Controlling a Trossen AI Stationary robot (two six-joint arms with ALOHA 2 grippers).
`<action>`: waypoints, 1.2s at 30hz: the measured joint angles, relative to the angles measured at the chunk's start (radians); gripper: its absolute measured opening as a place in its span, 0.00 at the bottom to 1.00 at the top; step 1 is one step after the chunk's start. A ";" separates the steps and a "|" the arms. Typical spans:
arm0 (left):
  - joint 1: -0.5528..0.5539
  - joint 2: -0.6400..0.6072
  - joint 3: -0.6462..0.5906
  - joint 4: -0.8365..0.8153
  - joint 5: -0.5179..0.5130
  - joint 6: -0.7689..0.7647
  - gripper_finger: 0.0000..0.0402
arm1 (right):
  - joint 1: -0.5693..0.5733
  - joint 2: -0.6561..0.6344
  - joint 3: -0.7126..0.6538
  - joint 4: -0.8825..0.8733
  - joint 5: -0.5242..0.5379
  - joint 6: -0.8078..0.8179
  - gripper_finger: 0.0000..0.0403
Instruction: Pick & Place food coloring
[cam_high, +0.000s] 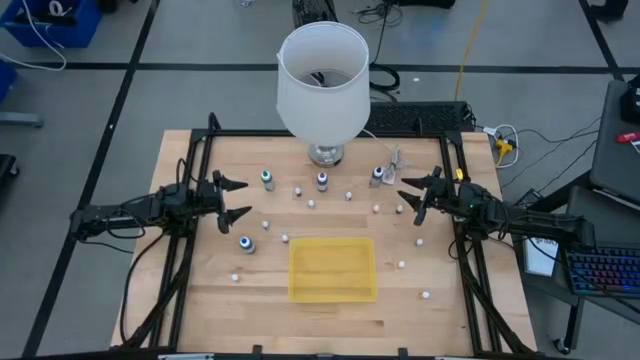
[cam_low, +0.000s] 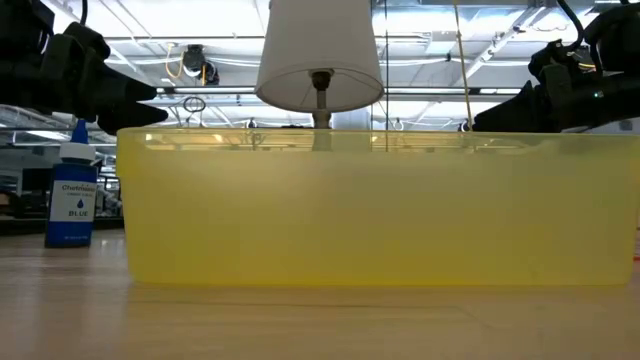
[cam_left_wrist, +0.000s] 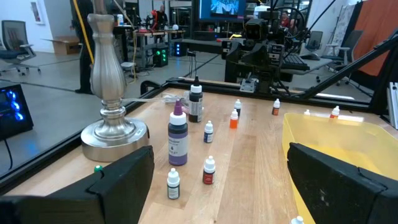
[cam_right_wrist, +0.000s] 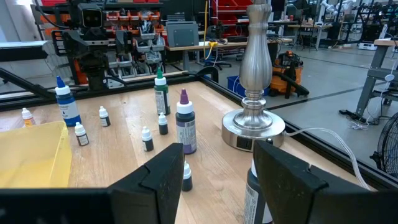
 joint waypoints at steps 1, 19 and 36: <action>0.000 0.000 0.000 0.000 0.000 0.000 0.91 | 0.000 0.000 0.000 0.001 0.000 0.001 0.45; 0.000 0.000 0.000 0.000 0.000 0.000 0.91 | 0.001 -0.001 0.026 0.155 -0.410 0.497 0.45; 0.000 0.000 0.000 0.011 0.001 0.000 0.91 | 0.446 0.388 0.802 -0.592 -0.399 0.803 0.45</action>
